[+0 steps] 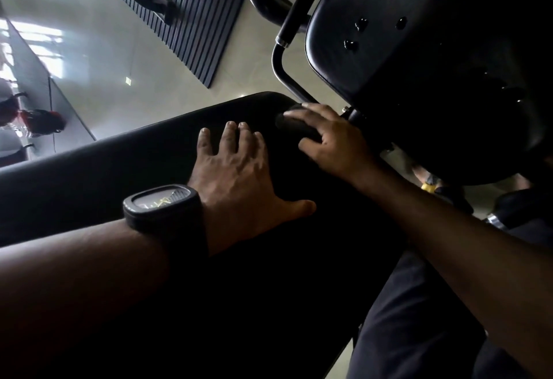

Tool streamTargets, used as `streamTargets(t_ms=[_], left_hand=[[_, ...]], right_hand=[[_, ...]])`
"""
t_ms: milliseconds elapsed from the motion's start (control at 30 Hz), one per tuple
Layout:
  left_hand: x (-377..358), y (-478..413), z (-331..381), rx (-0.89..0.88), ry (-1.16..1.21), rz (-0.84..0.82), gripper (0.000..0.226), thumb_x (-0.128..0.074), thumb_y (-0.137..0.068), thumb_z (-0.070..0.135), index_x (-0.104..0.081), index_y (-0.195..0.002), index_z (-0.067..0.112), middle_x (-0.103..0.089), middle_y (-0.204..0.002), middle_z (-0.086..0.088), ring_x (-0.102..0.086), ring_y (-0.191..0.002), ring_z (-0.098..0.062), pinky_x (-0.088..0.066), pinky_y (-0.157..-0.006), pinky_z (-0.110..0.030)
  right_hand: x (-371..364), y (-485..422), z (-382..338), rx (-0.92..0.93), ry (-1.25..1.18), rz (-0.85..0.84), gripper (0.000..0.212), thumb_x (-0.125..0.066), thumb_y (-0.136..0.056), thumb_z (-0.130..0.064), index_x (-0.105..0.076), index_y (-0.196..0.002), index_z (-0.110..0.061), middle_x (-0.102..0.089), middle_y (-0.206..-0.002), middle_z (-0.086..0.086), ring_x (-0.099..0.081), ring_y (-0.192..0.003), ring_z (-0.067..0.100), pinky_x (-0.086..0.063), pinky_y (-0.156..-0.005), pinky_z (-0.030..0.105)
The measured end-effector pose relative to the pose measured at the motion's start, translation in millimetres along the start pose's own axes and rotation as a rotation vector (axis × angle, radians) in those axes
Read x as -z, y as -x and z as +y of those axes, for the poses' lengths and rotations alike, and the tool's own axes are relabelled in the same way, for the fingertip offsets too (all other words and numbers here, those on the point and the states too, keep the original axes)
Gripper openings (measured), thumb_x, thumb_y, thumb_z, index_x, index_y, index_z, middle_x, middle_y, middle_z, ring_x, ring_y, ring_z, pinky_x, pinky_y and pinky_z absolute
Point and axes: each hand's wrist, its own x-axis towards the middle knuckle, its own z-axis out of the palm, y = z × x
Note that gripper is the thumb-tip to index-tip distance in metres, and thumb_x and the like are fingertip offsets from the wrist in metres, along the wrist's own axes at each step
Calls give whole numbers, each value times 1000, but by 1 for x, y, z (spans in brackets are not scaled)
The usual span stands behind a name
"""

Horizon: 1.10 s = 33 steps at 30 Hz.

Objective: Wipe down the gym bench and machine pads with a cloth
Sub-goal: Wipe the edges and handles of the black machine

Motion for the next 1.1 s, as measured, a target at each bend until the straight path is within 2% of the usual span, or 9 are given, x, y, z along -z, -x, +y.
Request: streamTargets(t_ms=[133, 200, 333, 467, 633, 767, 933, 1000, 1100], left_hand=[[1, 0, -2, 1, 6, -8, 135, -23, -63, 98, 8, -161, 10, 13, -169, -12, 16, -155, -28, 6, -124, -58], [1, 0, -2, 11, 0, -6, 135, -25, -65, 99, 8, -161, 10, 14, -169, -11, 18, -155, -29, 7, -123, -59], [-1, -2, -2, 53, -3, 16, 137, -25, -63, 100, 6, -161, 10, 11, -170, -12, 15, -156, -31, 5, -124, -59], [-2, -6, -5, 72, -21, 46, 136, -25, -66, 101, 5, -161, 9, 9, -170, -13, 11, -156, -30, 2, -125, -57], [3, -12, -13, 112, -33, 39, 135, -26, -67, 101, 5, -162, 12, 10, -170, -10, 13, -156, -28, 4, -125, -57], [1, -18, -17, 133, -18, 66, 135, -26, -66, 103, 3, -162, 12, 6, -171, -9, 12, -157, -27, 5, -124, -57], [0, -19, -17, 153, 10, 98, 138, -30, -65, 102, 0, -162, 8, 2, -170, -13, 8, -157, -28, 4, -125, -55], [2, -19, -18, 161, 12, 91, 141, -33, -63, 103, 0, -162, 7, 2, -170, -13, 8, -157, -29, 4, -125, -55], [6, -19, -20, 177, -15, 60, 141, -33, -63, 103, 2, -162, 9, 3, -170, -13, 8, -157, -31, 3, -124, -60]], right_hand=[[7, -28, 30, -255, 40, -33, 53, -54, -93, -34, -49, -146, -39, -44, -152, 4, -50, -131, 31, -41, -105, 35], [7, -19, 34, -305, 75, -25, 51, -55, -94, -33, -51, -145, -37, -45, -150, 5, -52, -128, 32, -41, -103, 34], [-1, 15, 2, -72, 19, 45, 59, -48, -79, -42, -58, -137, -39, -47, -150, -2, -53, -128, 29, -46, -106, 42], [-6, 6, -21, 131, 12, -2, 66, -41, -76, -49, -50, -141, -47, -41, -156, -8, -48, -135, 28, -43, -109, 45], [-8, -24, -3, -154, 63, 47, 55, -51, -87, -40, -53, -141, -37, -46, -150, 3, -55, -126, 32, -44, -101, 36], [-8, 7, -28, -26, 13, 75, 57, -48, -76, -43, -61, -131, -37, -50, -146, -1, -55, -125, 28, -47, -103, 41], [-9, 5, -44, 183, -26, -17, 68, -41, -73, -50, -52, -141, -49, -39, -158, -12, -49, -133, 27, -43, -109, 45], [-8, -14, -32, 147, 45, -26, 70, -40, -75, -52, -46, -145, -50, -38, -159, -9, -52, -131, 31, -44, -108, 47], [-7, -29, -17, -57, 95, 16, 69, -39, -76, -47, -50, -145, -41, -41, -157, 3, -53, -127, 40, -43, -109, 43]])
